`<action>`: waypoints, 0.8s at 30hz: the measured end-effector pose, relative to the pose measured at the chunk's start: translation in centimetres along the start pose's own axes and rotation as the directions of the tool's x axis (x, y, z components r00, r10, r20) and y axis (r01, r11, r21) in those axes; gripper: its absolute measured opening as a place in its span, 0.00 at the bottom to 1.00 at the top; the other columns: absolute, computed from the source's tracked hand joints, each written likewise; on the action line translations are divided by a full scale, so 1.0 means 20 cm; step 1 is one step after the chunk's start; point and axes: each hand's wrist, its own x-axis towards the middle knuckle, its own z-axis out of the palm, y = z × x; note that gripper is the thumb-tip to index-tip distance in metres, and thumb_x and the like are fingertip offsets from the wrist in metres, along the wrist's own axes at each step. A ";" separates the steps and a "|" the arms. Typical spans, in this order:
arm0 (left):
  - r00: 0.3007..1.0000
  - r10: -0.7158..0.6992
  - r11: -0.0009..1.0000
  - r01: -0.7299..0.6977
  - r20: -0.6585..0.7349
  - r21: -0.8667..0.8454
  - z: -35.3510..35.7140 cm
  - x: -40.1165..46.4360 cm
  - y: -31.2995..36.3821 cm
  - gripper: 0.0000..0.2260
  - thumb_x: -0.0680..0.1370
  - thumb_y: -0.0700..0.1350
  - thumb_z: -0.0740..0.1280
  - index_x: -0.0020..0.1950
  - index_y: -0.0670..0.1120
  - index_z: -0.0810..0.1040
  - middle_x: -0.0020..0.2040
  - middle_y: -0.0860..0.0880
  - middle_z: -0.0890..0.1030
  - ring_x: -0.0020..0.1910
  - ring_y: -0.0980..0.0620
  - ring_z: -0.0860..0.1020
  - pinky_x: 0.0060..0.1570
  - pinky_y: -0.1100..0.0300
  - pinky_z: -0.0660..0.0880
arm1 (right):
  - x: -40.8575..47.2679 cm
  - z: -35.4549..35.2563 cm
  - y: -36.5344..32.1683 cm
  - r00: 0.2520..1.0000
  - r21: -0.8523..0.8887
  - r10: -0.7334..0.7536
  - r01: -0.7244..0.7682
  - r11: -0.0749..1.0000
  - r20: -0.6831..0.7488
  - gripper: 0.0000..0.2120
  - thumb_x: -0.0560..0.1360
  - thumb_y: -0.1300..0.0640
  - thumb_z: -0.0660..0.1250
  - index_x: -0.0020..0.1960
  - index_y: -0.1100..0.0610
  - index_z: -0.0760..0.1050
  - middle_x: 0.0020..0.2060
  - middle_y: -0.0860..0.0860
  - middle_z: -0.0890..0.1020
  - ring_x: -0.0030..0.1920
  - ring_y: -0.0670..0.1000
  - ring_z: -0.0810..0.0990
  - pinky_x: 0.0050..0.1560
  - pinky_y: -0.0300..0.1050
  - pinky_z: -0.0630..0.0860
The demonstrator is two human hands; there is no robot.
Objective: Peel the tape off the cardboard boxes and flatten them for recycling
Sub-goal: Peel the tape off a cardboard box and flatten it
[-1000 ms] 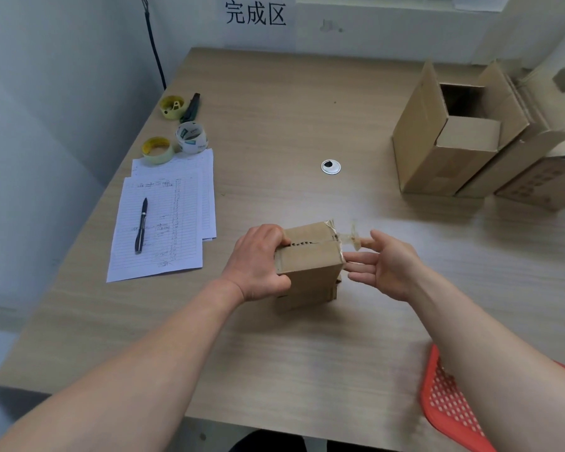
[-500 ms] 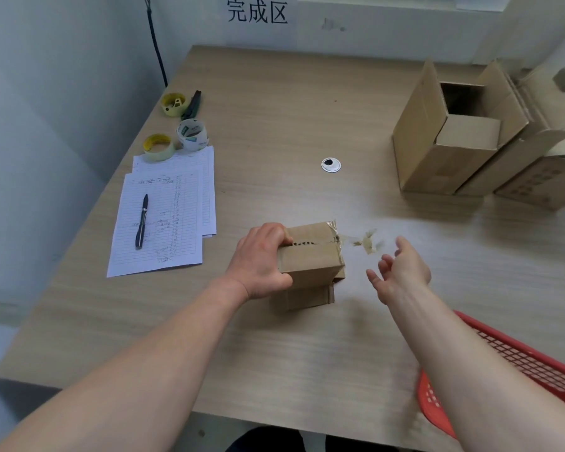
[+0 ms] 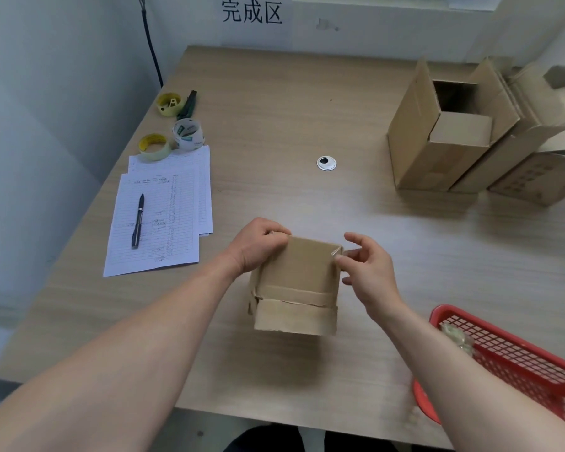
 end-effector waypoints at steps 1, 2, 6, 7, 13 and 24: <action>1.000 -0.026 0.999 0.026 -0.003 0.034 0.01 0.01 -0.01 0.25 0.67 0.50 0.62 0.61 0.43 0.82 0.55 0.53 0.77 0.57 0.56 0.74 0.52 0.77 0.66 | -0.01 0.00 0.01 1.000 -0.006 0.010 -0.010 1.000 0.013 0.23 0.74 0.65 0.70 0.66 0.50 0.74 0.41 0.53 0.80 0.46 0.54 0.83 0.40 0.47 0.78; 0.999 -0.053 0.994 0.054 -0.009 0.098 0.01 0.01 -0.03 0.25 0.71 0.51 0.64 0.67 0.45 0.78 0.64 0.51 0.74 0.65 0.54 0.71 0.60 0.74 0.62 | -0.02 0.01 0.03 0.999 -0.013 0.024 -0.024 1.000 0.026 0.25 0.74 0.65 0.70 0.68 0.49 0.73 0.40 0.53 0.80 0.46 0.56 0.84 0.38 0.47 0.79; 1.000 -0.017 0.884 0.019 -0.008 0.467 0.12 0.00 -0.12 0.33 0.77 0.52 0.70 0.79 0.52 0.60 0.80 0.47 0.54 0.78 0.47 0.57 0.75 0.54 0.58 | -0.04 0.05 0.10 0.991 -0.082 0.074 -0.065 0.995 0.110 0.29 0.75 0.68 0.67 0.72 0.49 0.70 0.36 0.53 0.78 0.41 0.56 0.86 0.38 0.48 0.79; 1.000 -0.005 0.847 0.012 -0.015 0.532 0.16 -0.02 -0.13 0.36 0.76 0.54 0.71 0.79 0.53 0.58 0.81 0.49 0.52 0.78 0.46 0.56 0.75 0.50 0.60 | -0.04 0.06 0.11 0.989 -0.118 0.080 -0.065 0.991 0.123 0.29 0.75 0.67 0.66 0.72 0.49 0.71 0.35 0.54 0.79 0.40 0.53 0.86 0.37 0.48 0.79; 0.997 -0.069 0.725 0.020 0.044 0.689 0.31 -0.09 -0.17 0.48 0.72 0.67 0.69 0.81 0.54 0.46 0.80 0.52 0.34 0.79 0.43 0.36 0.75 0.36 0.47 | 0.04 0.03 0.11 0.986 -0.264 0.099 -0.061 0.963 0.132 0.22 0.80 0.63 0.58 0.71 0.51 0.72 0.36 0.55 0.80 0.32 0.51 0.80 0.31 0.39 0.72; 0.992 -0.059 0.708 -0.036 0.110 0.705 0.28 -0.07 -0.18 0.50 0.71 0.61 0.74 0.82 0.54 0.45 0.80 0.51 0.33 0.78 0.43 0.32 0.75 0.38 0.40 | 0.23 -0.07 0.04 0.926 -0.398 0.257 -0.132 0.908 0.277 0.07 0.75 0.63 0.65 0.47 0.56 0.81 0.38 0.55 0.80 0.34 0.52 0.78 0.34 0.47 0.73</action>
